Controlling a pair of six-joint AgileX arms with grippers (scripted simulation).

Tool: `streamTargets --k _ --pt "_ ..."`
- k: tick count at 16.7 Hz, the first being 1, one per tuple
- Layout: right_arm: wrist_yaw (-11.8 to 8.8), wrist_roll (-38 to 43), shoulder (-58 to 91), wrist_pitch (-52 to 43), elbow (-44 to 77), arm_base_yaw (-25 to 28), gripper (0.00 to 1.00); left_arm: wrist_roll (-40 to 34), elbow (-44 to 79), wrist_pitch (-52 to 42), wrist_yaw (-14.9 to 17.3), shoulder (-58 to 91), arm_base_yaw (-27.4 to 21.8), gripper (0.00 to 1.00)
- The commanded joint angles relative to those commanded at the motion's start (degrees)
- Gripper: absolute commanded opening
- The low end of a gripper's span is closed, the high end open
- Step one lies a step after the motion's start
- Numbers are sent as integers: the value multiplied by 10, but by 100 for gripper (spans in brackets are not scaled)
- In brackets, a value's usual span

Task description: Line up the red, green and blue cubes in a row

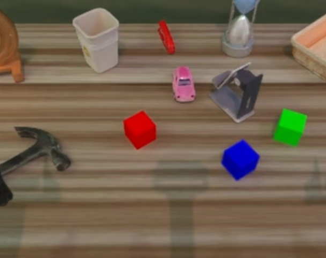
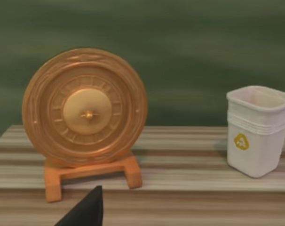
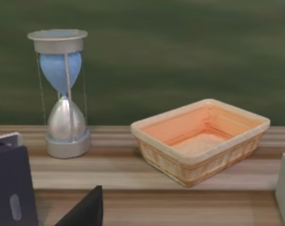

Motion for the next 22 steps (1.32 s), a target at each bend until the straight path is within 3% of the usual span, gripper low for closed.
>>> streamTargets --k 5,9,22 --pt "0 0 0 0 0 0 100 7 32 -25 6 31 -13 100" --pt "0 0 0 0 0 0 100 34 141 -115 20 152 -52 100" --pt "0 0 0 0 0 0 100 185 721 -602 29 905 -217 100"
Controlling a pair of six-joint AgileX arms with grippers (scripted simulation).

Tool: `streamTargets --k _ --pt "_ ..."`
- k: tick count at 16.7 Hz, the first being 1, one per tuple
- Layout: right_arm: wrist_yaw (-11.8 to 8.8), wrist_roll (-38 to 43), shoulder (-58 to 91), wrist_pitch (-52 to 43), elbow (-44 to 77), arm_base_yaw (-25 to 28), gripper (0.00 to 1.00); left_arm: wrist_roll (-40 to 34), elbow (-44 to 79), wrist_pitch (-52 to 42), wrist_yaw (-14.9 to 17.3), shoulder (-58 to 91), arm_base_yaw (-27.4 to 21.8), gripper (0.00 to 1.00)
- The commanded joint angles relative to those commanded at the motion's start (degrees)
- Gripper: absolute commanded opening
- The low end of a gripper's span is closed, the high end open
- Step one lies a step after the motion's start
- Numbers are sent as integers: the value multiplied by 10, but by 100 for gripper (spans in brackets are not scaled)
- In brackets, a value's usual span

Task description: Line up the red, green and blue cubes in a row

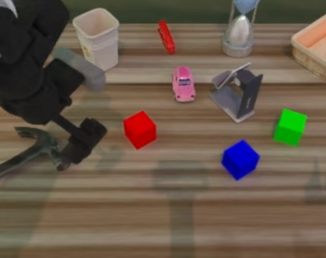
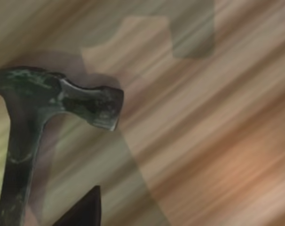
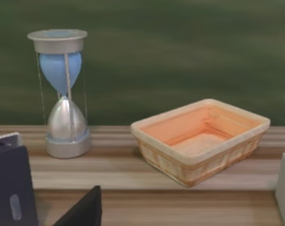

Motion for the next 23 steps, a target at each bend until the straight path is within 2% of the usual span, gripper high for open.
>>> streamTargets --k 5,11,14,20,23 --pt "0 0 0 0 0 0 100 48 245 -118 -11 260 -42 100" --pt "0 0 0 0 0 0 100 81 466 -155 -23 437 -67 100" --pt "0 0 0 0 0 0 100 86 504 -154 -26 464 -70 100" --pt "0 0 0 0 0 0 100 85 501 -152 -25 463 -67 100" --pt "0 0 0 0 0 0 100 87 466 -111 -26 472 -68 100"
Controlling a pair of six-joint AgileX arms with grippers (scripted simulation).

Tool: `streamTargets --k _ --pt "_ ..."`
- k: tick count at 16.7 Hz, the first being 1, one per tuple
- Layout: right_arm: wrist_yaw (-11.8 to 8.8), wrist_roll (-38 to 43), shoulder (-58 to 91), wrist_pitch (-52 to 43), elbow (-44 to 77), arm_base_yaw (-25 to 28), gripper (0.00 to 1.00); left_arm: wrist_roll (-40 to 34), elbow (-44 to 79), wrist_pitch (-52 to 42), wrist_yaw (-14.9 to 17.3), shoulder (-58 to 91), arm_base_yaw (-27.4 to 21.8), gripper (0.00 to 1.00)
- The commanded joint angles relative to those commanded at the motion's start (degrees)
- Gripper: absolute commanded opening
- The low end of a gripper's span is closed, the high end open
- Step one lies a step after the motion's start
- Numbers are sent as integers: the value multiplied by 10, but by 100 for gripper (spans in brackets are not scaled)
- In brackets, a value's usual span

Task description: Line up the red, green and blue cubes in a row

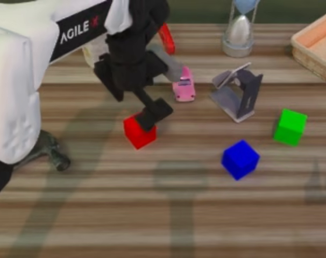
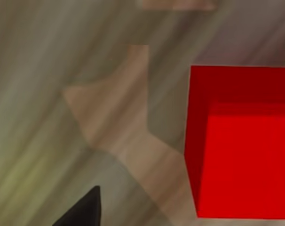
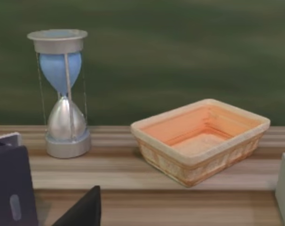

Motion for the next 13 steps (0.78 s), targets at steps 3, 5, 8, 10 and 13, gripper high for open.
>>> streamTargets --k 3,5,8,10,13 --pt "0 0 0 0 0 0 100 0 -54 81 0 18 0 100" --pt "0 0 0 0 0 0 100 0 -84 118 0 28 0 100" --pt "0 0 0 0 0 0 100 0 -95 131 0 33 0 100" --pt "0 0 0 0 0 0 100 0 -95 131 0 33 0 100" --pt "0 0 0 0 0 0 100 0 -95 131 0 33 0 77"
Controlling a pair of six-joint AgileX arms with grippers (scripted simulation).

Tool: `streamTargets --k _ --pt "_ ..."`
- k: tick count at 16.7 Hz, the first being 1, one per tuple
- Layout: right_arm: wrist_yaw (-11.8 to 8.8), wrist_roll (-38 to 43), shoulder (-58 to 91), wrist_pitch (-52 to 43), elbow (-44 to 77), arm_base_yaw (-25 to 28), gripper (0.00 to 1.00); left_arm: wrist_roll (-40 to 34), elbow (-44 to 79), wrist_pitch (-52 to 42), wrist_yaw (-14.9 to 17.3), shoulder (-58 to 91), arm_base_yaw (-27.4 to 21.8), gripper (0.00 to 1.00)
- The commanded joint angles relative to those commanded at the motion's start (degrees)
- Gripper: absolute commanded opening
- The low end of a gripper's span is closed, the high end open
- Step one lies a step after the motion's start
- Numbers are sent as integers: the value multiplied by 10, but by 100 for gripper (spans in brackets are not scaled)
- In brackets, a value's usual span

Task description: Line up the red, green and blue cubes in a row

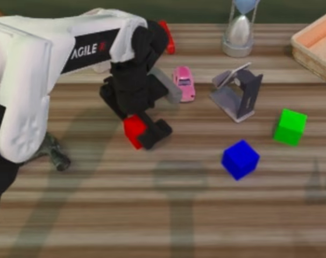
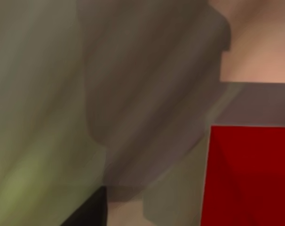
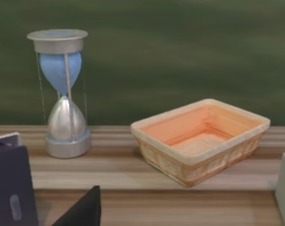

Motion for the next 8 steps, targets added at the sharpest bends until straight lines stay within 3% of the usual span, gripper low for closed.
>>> streamTargets --k 8 --pt "0 0 0 0 0 0 100 0 0 0 0 0 0 17"
